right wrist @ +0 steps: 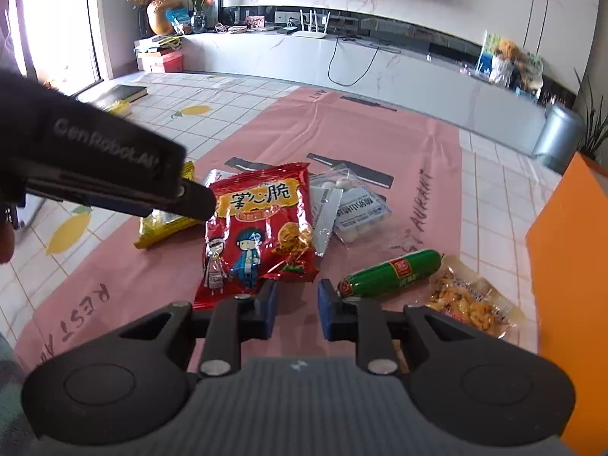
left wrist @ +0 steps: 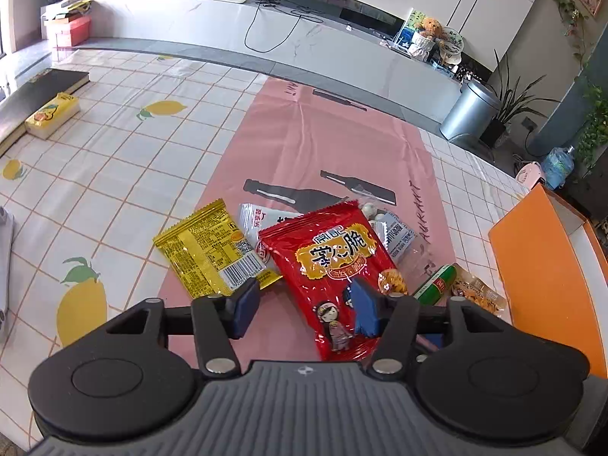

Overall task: Organize snacks
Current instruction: 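Lower both grippers toward the red chip bag and green sausage, then grasp the red chip bag with the left gripper while the right grasps the clear nut bag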

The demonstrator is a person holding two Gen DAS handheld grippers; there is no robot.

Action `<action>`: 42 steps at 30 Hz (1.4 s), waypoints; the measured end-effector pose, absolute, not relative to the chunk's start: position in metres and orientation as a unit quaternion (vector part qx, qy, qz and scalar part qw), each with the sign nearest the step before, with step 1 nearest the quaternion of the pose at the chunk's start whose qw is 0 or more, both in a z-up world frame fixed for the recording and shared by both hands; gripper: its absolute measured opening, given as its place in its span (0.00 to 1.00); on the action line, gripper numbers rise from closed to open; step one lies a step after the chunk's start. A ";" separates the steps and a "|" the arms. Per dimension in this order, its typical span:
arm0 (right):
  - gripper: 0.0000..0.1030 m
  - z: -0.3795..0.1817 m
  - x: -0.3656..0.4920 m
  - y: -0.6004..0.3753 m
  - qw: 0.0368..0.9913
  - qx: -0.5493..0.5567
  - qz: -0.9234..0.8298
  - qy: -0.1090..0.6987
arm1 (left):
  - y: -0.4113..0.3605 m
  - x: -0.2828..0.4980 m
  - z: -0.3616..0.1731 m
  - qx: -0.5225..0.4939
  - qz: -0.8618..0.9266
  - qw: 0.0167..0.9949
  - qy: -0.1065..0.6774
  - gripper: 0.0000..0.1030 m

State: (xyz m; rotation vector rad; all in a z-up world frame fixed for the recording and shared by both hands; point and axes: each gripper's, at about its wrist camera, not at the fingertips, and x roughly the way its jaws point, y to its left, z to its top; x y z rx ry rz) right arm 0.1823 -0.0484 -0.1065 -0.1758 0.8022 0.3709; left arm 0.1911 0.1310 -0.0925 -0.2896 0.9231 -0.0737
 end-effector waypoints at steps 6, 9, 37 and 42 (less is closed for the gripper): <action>0.34 -0.101 0.187 -0.075 0.918 -0.074 0.106 0.375 | 0.129 0.196 -0.105 -0.186 -0.029 0.867 0.461 0.78; 0.42 -0.105 0.193 -0.096 0.920 -0.047 0.049 0.387 | 0.126 0.198 -0.117 -0.217 -0.010 0.852 0.476 0.79; 0.71 -0.128 0.209 -0.125 0.906 0.012 0.005 0.423 | 0.065 0.231 -0.131 -0.160 0.037 0.841 0.515 0.91; 0.71 -0.125 0.198 -0.124 0.904 -0.004 0.031 0.426 | 0.062 0.223 -0.126 -0.080 0.017 0.850 0.520 0.93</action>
